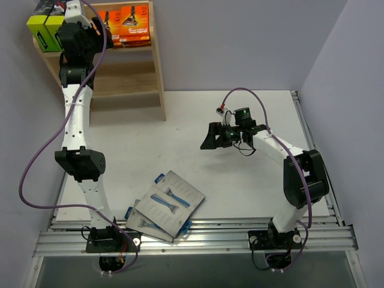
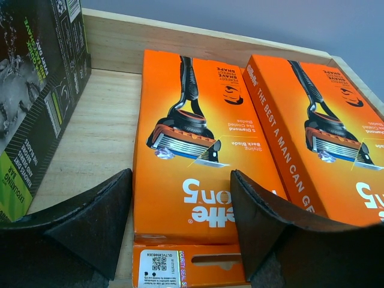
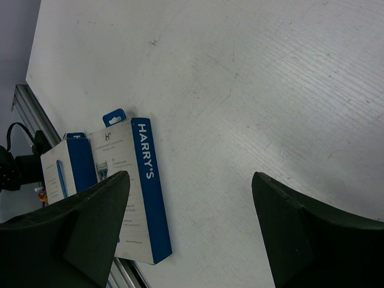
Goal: Place and organize the shaving razors onto the shelf
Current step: Grab a shaving razor with the right arm
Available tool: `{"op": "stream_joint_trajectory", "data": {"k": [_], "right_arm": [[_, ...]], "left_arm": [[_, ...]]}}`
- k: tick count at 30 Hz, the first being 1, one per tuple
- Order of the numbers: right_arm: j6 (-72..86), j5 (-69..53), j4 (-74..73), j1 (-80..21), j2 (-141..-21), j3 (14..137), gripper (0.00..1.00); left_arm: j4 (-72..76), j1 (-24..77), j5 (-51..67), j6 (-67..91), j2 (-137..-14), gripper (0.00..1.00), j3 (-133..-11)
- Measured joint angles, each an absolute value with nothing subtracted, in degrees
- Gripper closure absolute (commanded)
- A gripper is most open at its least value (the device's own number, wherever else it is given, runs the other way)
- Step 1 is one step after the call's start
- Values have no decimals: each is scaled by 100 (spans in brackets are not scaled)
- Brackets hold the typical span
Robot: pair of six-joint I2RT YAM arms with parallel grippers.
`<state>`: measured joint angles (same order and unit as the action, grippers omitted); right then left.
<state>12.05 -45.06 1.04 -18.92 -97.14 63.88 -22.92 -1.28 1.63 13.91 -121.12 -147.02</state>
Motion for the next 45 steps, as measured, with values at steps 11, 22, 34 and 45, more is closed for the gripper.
{"op": "stream_joint_trajectory", "data": {"k": [11, 22, 34, 45], "right_arm": [[1203, -4499, 104, -1890, -9714, 6388, 17], [1216, -4438, 104, -1898, -9714, 6388, 14], [1219, -4292, 102, -1994, -9714, 6388, 0], [1199, -4202, -62, -2038, -9712, 6388, 0]], "left_arm": [[-2290, -119, 198, 1328, -12121, 6, -14702], [-2296, -93, -27, 1439, -12121, 6, -14702], [-2294, -198, -64, 1656, -12077, 6, -14665], [-2292, -196, -84, 1653, -11677, 6, -14577]]}}
